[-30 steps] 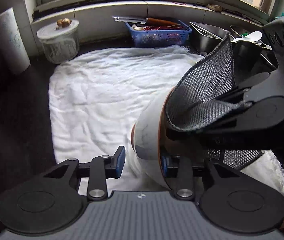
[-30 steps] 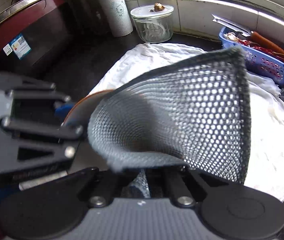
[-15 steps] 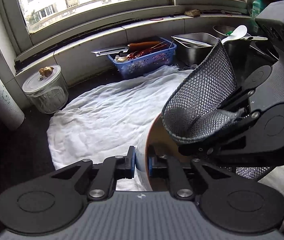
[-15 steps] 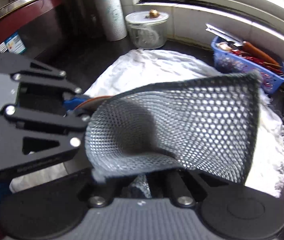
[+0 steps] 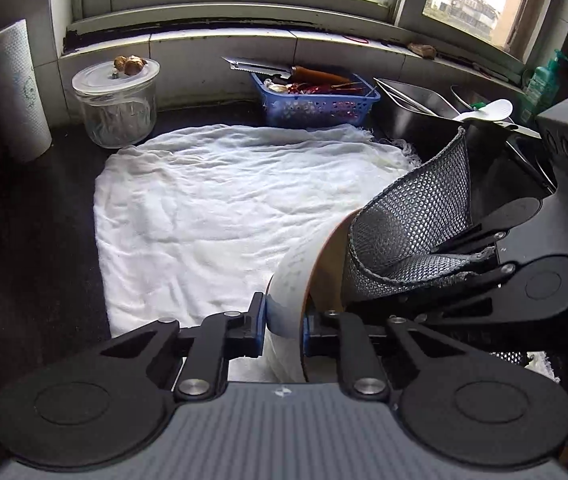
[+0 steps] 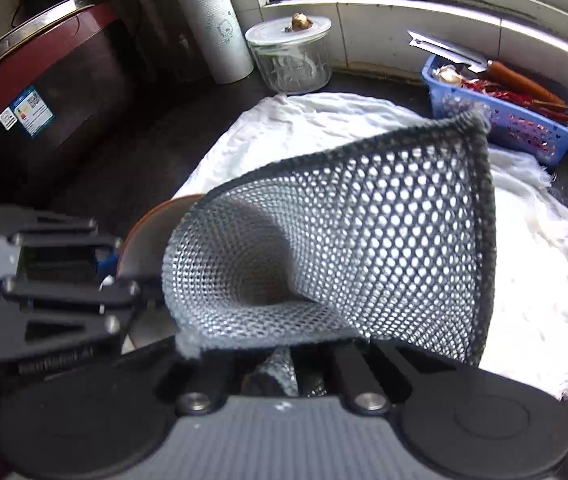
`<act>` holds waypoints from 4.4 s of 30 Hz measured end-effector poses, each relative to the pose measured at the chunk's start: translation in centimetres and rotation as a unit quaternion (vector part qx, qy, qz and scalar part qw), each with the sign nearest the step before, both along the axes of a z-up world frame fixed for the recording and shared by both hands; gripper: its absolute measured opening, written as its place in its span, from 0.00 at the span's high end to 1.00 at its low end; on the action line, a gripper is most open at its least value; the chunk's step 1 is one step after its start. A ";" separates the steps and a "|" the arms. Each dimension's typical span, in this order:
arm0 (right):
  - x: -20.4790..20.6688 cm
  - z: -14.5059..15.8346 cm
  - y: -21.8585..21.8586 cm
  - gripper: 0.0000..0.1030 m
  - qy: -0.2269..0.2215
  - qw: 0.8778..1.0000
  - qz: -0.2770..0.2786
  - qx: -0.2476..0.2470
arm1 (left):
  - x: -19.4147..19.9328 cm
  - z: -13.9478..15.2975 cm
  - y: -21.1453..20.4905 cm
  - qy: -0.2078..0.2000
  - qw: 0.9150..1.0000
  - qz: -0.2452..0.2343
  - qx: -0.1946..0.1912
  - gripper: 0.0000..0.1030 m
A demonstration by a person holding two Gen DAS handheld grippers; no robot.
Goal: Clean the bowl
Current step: 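Keep scrubbing the bowl interior with the right gripper while the left holds the rim, then rub the grey mesh cloth around the bowl's inner wall while the left gripper tilts the bowl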
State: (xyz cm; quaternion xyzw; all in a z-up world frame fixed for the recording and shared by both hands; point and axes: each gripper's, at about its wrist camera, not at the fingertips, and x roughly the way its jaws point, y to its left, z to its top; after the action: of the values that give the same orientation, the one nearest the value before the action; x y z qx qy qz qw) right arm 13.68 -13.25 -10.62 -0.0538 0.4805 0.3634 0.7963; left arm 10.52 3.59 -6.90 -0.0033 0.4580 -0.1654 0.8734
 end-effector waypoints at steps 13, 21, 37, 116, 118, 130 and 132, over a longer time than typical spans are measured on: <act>-1.7 -1.2 1.5 0.97 0.038 0.998 0.021 0.033 | -1.0 -0.3 1.1 0.045 0.993 0.106 -0.022 0.82; -3.0 -1.0 2.7 0.97 0.017 0.999 0.038 0.018 | -2.8 -0.2 -2.5 -0.009 0.987 0.047 0.153 0.75; -3.1 -1.4 3.7 0.97 0.051 0.996 0.009 0.076 | -3.8 -1.4 3.1 0.042 0.967 0.235 -0.091 0.88; -4.0 -1.3 3.4 0.96 0.076 0.992 -0.039 0.093 | -4.0 -0.1 -0.1 0.004 0.988 0.137 0.067 0.72; -4.0 -1.0 3.5 0.96 0.063 0.994 -0.034 0.082 | -3.5 1.2 -2.2 -0.040 0.985 0.072 0.154 0.72; -4.1 -1.0 2.1 0.96 0.076 0.988 -0.067 0.113 | -5.9 -3.7 5.3 0.045 0.931 0.288 -0.222 0.89; -4.2 -1.0 2.3 0.96 0.089 0.984 -0.074 0.137 | -5.9 -4.1 5.5 0.049 0.925 0.297 -0.233 0.89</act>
State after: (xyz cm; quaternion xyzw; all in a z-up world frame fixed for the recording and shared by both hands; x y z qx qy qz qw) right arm 9.51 -10.95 -11.66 0.1242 0.4977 0.3689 0.7751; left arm 4.66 9.09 -11.02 -0.3509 0.4271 -0.0006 0.8333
